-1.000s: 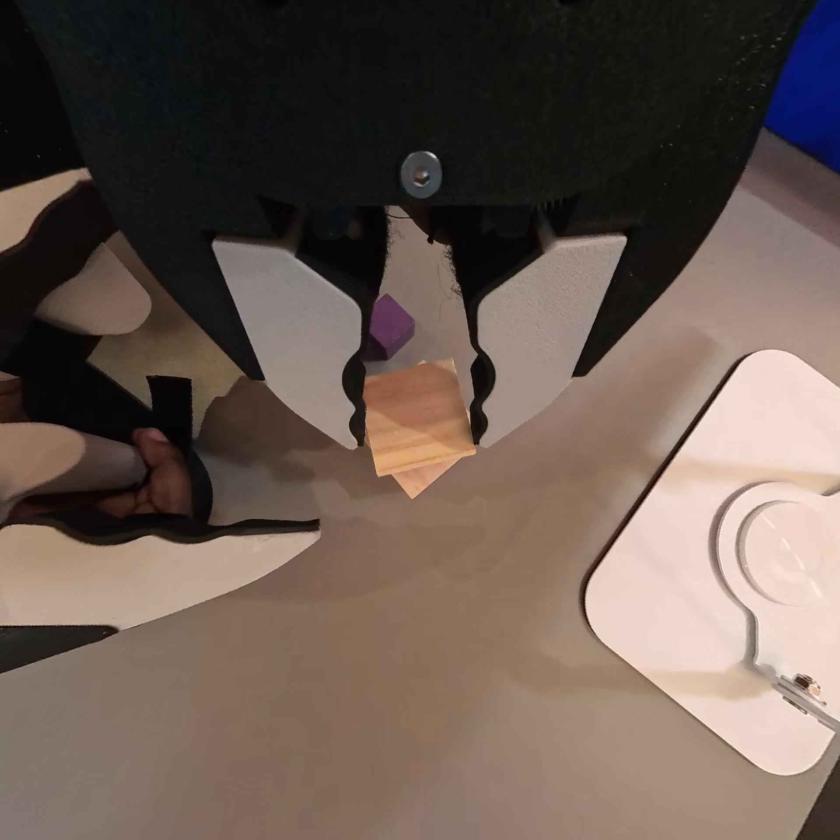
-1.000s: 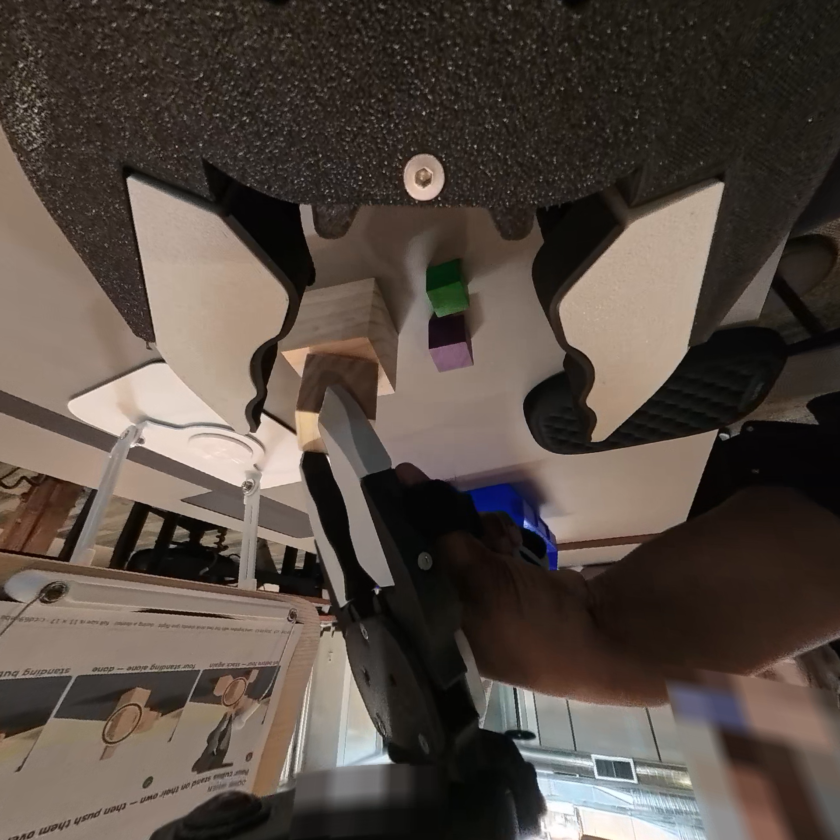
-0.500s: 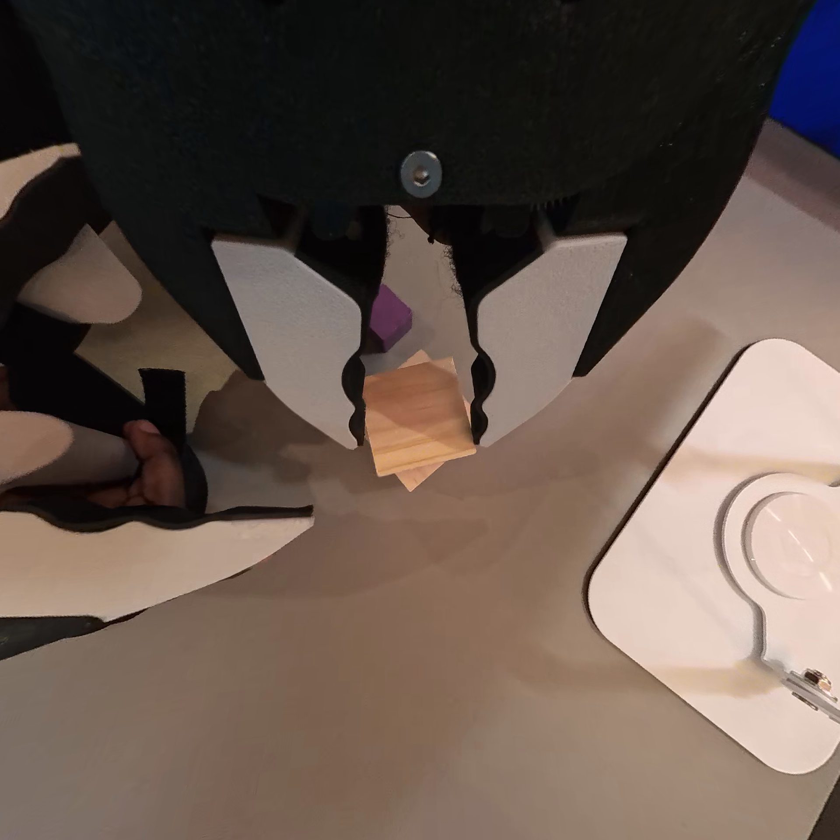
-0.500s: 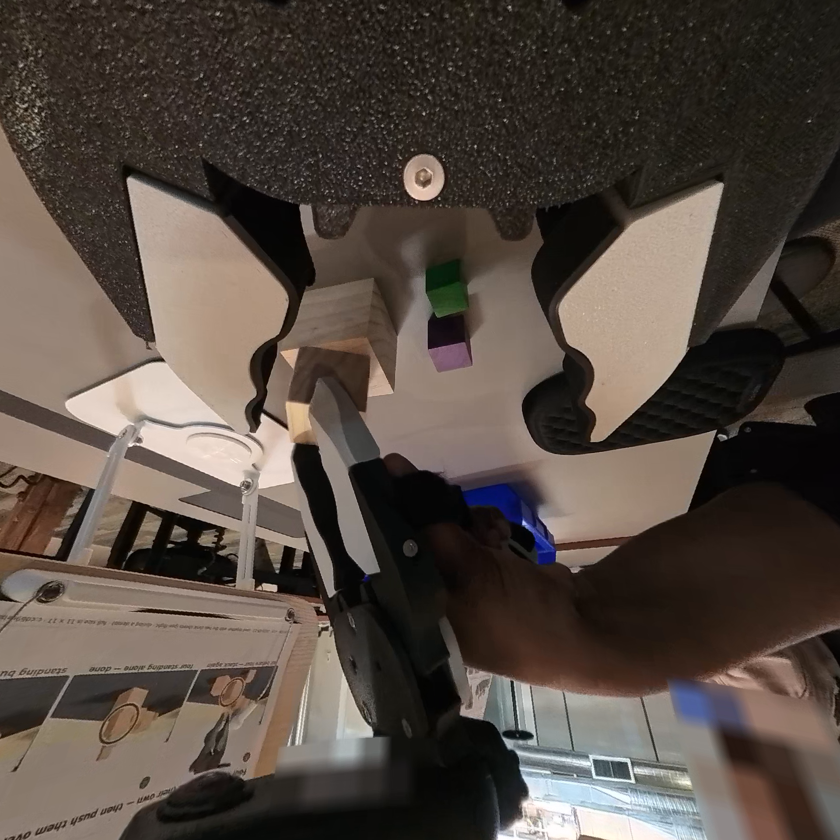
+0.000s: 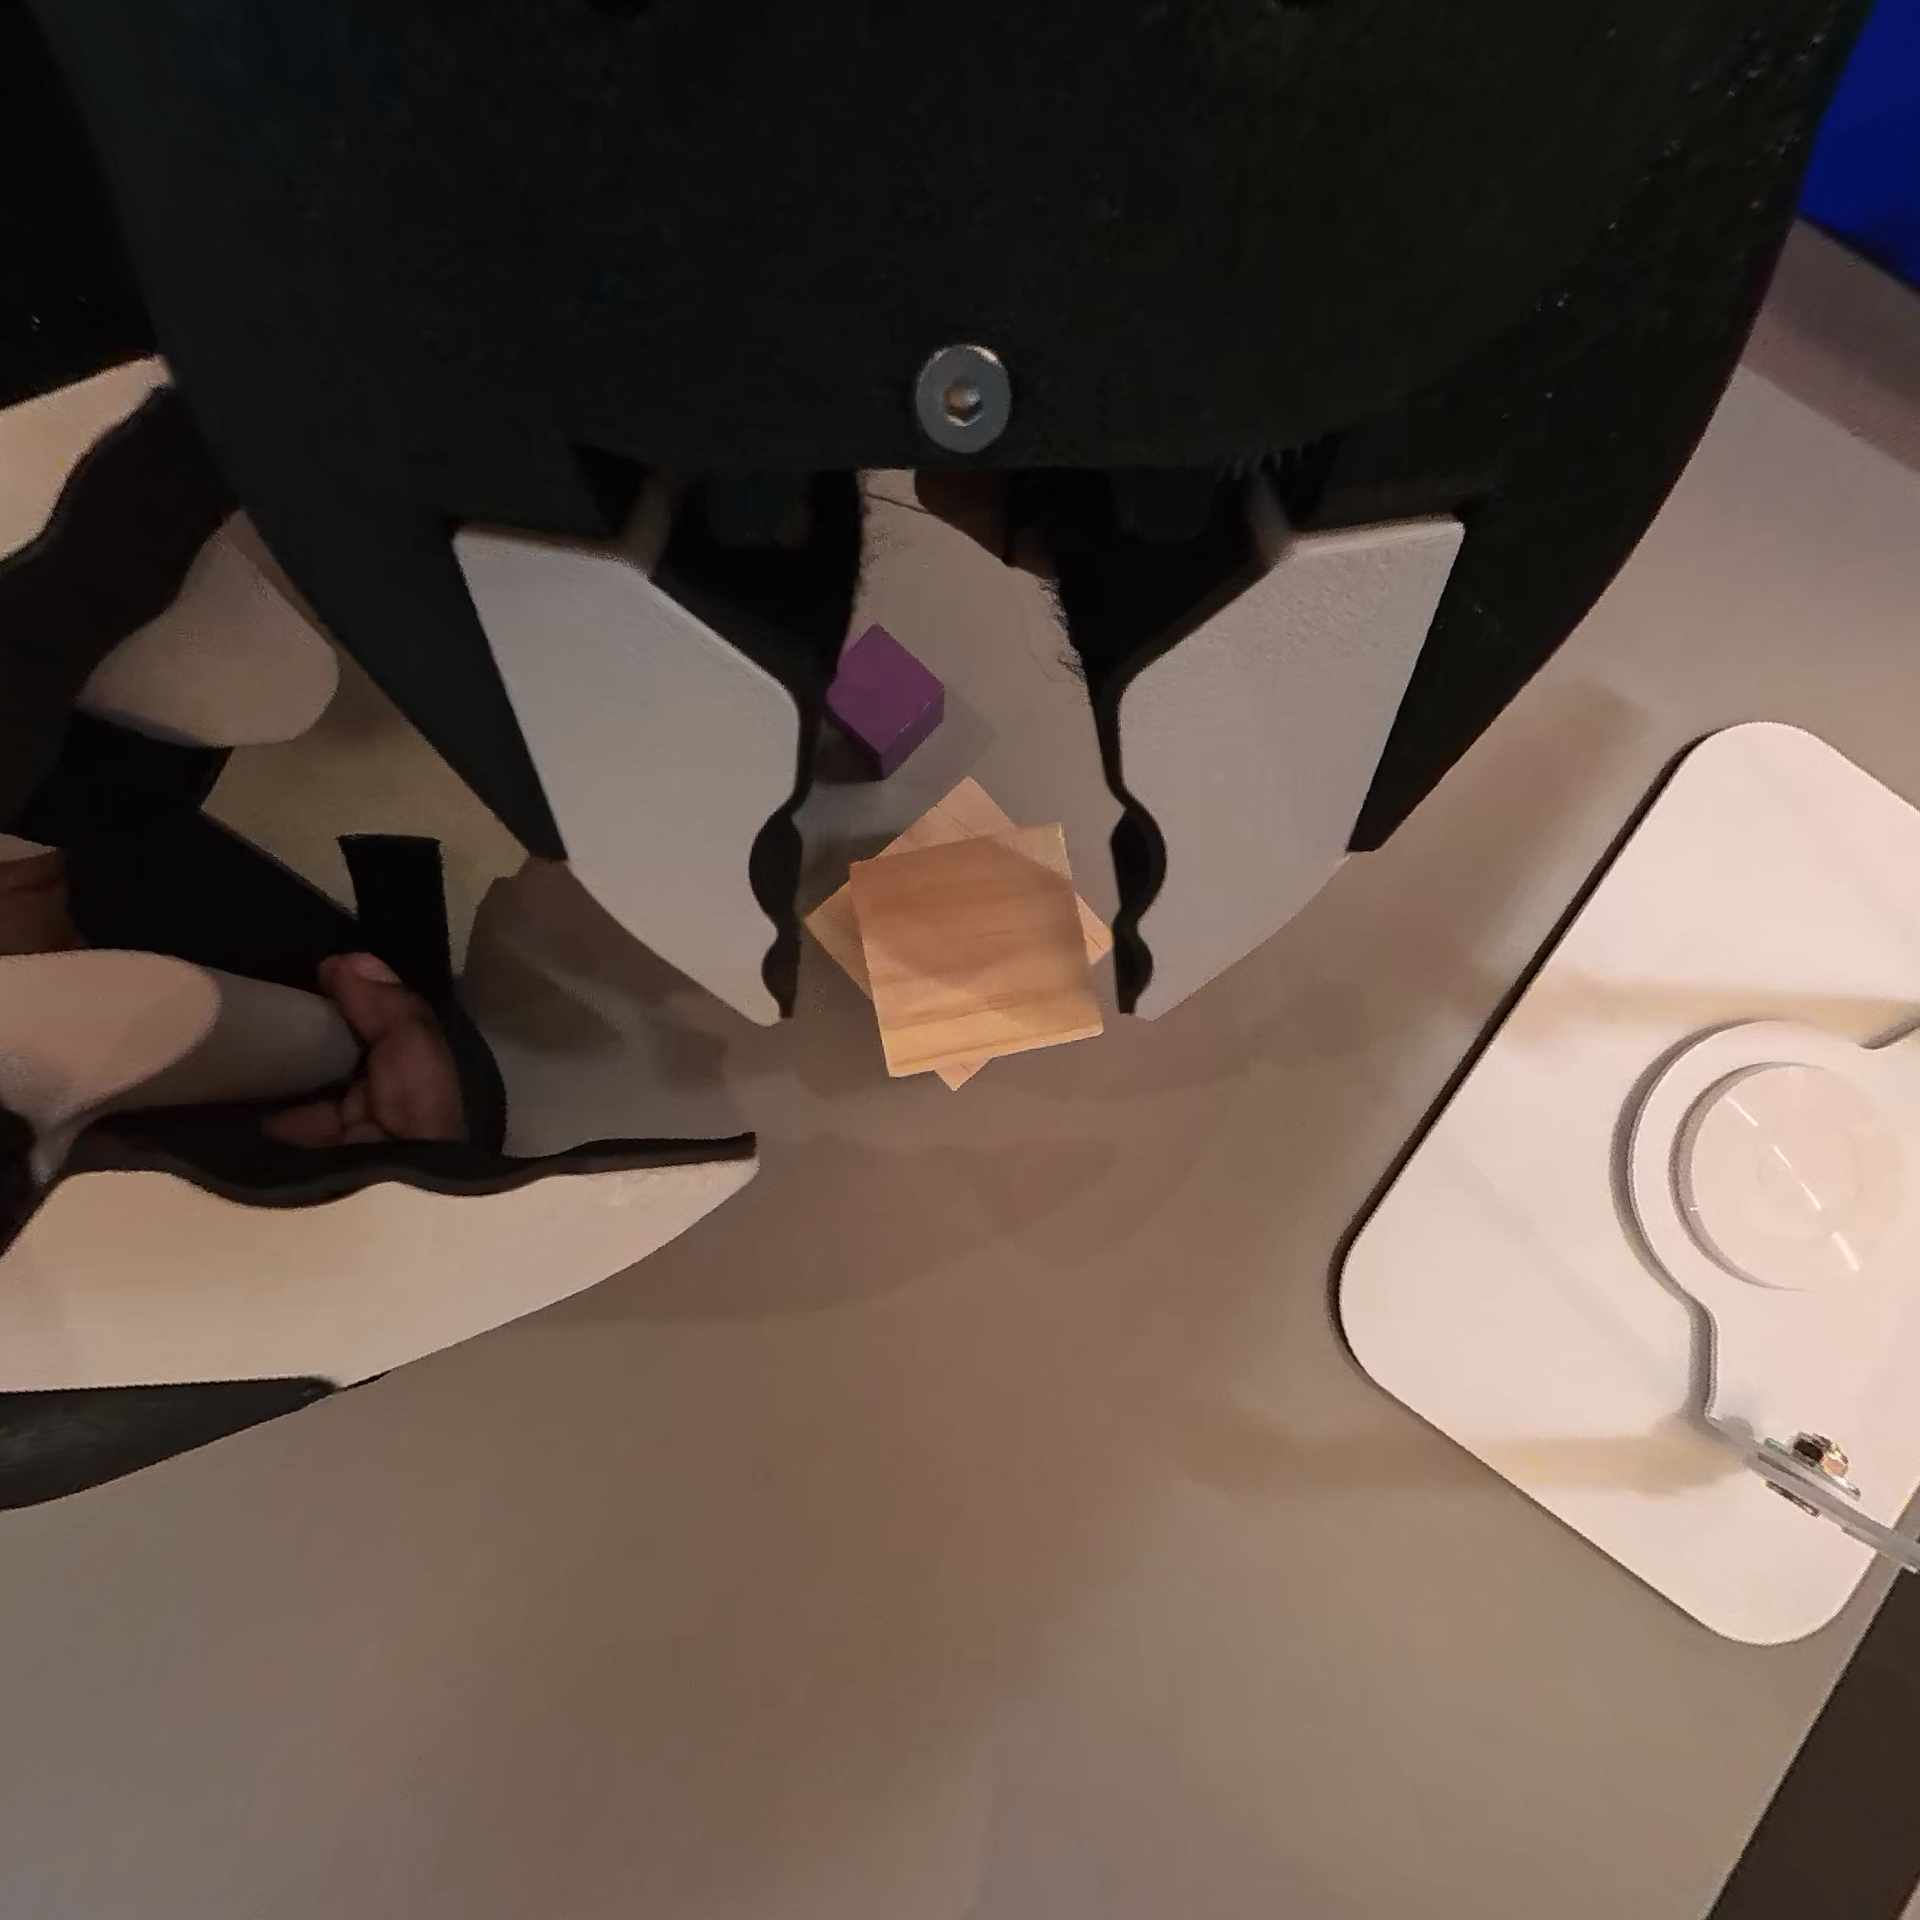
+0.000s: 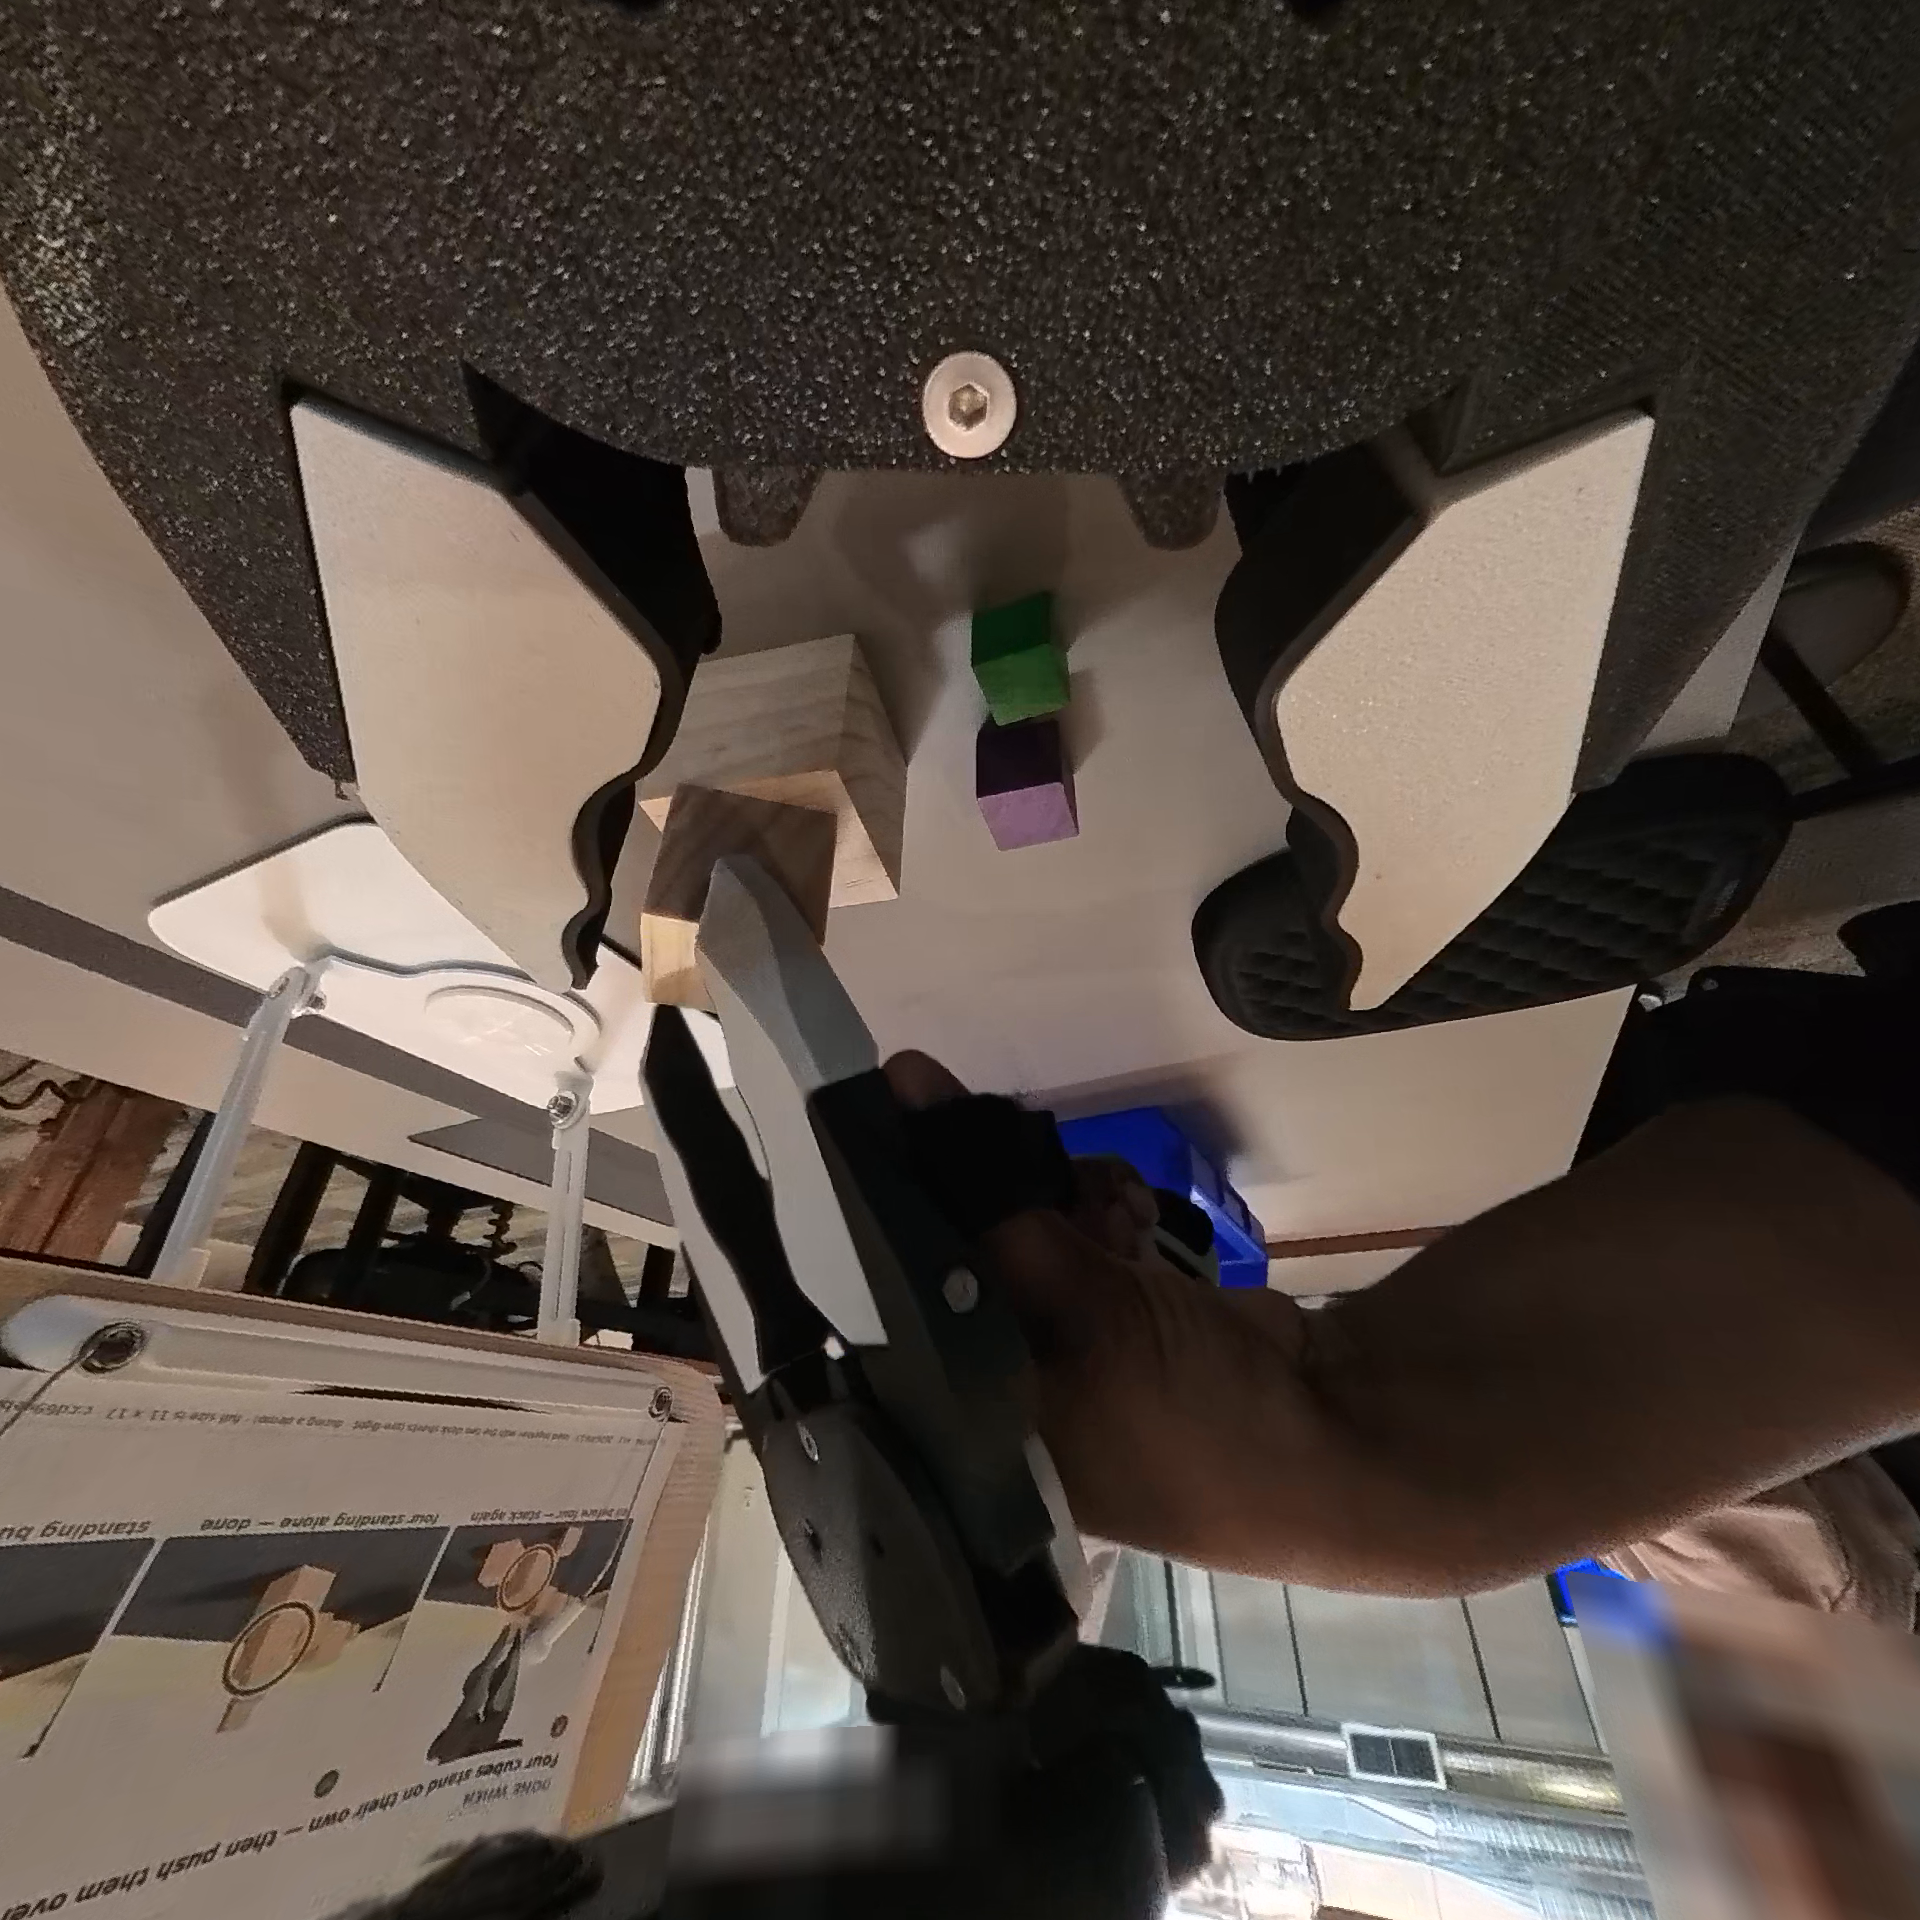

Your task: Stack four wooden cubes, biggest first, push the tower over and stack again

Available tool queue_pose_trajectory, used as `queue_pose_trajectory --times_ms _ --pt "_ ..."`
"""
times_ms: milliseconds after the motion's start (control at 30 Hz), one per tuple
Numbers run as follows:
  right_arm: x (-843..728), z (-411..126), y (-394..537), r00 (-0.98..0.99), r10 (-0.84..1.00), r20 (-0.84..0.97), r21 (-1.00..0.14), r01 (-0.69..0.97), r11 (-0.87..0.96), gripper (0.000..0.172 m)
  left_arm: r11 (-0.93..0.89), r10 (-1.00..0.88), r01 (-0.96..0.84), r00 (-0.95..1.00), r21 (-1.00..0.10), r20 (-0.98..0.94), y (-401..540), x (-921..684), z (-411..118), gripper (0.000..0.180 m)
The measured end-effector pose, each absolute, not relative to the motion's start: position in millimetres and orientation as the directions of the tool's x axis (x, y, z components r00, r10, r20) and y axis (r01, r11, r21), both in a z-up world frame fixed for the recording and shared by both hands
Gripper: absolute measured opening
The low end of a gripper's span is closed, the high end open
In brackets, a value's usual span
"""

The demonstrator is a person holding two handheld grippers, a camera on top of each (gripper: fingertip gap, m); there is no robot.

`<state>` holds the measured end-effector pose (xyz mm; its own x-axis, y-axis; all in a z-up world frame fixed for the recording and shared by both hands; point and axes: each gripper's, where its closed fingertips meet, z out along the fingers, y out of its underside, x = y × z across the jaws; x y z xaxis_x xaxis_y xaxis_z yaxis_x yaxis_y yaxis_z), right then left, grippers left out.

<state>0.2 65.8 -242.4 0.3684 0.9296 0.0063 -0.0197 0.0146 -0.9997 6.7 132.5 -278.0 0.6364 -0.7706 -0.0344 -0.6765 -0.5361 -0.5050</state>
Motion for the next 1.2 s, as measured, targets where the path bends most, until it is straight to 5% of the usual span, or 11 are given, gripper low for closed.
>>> queue_pose_trajectory --times_ms 200,400,800,1200 --pt "1 -242 67 0.369 0.930 -0.005 -1.000 -0.028 0.006 0.125 -0.516 -0.766 -0.646 0.641 -0.562 -0.034 130 5 -259 0.092" --pt "1 -242 67 0.369 0.929 -0.004 -1.000 -0.024 0.005 0.124 -0.496 -0.732 -0.582 0.680 -0.644 -0.051 125 -22 -236 0.101" --pt "1 -243 68 0.370 0.929 -0.019 -1.000 -0.030 -0.008 0.124 -0.521 -0.682 -0.471 0.731 -0.712 0.016 90 -95 -230 0.088" --pt "2 -242 67 0.365 0.931 -0.019 -0.999 -0.037 -0.006 0.125 -0.445 -0.840 -0.642 0.541 -0.624 0.042 62 -69 -300 0.057"
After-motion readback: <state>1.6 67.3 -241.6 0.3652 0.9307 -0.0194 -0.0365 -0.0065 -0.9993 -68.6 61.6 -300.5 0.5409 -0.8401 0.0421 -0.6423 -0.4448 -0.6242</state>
